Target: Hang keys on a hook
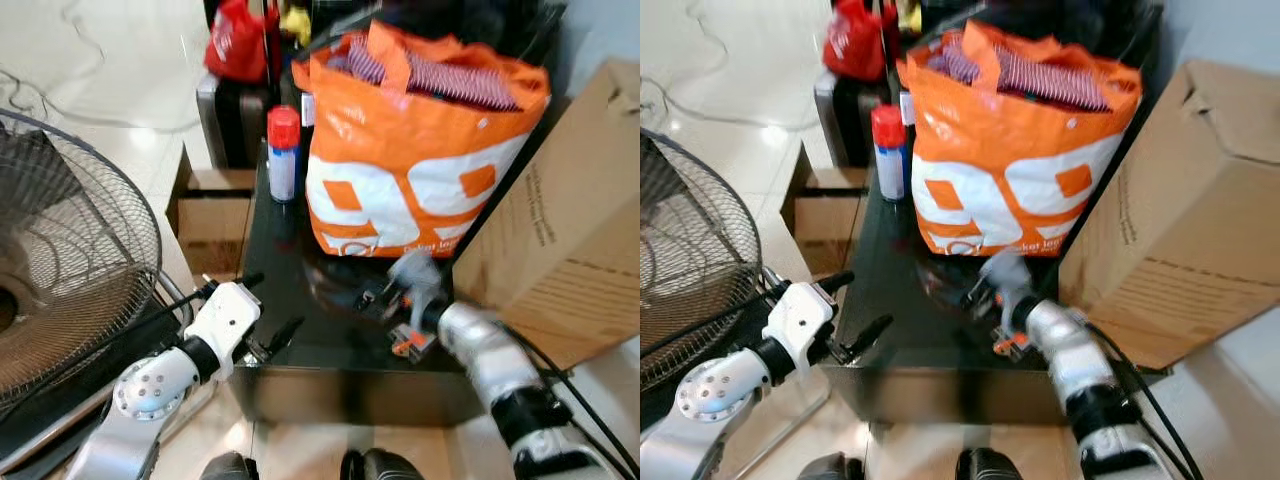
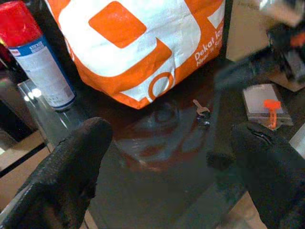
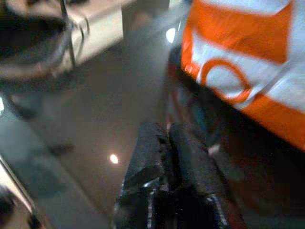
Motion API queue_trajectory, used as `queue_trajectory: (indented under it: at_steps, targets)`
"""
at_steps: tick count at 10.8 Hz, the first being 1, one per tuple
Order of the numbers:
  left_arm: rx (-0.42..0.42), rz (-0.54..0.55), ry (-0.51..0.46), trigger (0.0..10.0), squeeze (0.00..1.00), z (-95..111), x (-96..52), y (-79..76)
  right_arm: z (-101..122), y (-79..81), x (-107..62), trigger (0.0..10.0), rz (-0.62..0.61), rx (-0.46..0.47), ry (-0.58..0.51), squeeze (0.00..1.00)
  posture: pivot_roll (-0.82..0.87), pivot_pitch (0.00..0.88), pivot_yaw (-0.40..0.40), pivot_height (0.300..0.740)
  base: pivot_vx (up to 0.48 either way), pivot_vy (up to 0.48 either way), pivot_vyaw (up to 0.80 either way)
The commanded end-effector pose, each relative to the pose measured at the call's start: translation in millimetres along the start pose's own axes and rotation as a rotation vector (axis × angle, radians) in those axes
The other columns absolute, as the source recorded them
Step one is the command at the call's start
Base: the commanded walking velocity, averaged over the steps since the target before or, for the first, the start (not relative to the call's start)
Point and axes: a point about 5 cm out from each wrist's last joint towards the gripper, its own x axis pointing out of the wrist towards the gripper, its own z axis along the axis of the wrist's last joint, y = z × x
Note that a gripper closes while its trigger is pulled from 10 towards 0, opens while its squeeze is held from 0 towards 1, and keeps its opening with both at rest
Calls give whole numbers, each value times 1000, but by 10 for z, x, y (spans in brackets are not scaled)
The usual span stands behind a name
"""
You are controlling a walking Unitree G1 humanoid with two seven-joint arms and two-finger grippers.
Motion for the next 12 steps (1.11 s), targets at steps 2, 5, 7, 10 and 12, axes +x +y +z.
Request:
queue_trajectory:
  at_steps: [2, 5, 7, 10, 12]
  targets:
    - [23, -12, 14, 10000, 0, -19, 9, -28, -33, 51, 69, 10000, -88, 33, 28, 1000, 34, 45, -52, 740, 0, 0, 0]
    - [46, -18, 50, 10000, 0, -96, -51, -20, -49, 139, 258, 10000, -172, 58, 68, 1000, 46, 89, -46, 740, 0, 0, 0]
    - [59, -41, 55, 10000, 0, -76, -72, -36, -135, 216, 344, 10000, -196, 57, 139, 1000, 67, 127, -46, 740, 0, 0, 0]
    - [69, -61, 63, 10000, 0, -8, -96, -67, -160, 284, 415, 10000, -225, 57, 178, 0, 86, 188, -43, 740, 0, 0, 0]
    - [66, -70, 67, 10000, 0, -3, -99, -99, -146, 285, 426, 10000, -236, 77, 163, 0, 89, 219, -42, 740, 0, 0, 0]
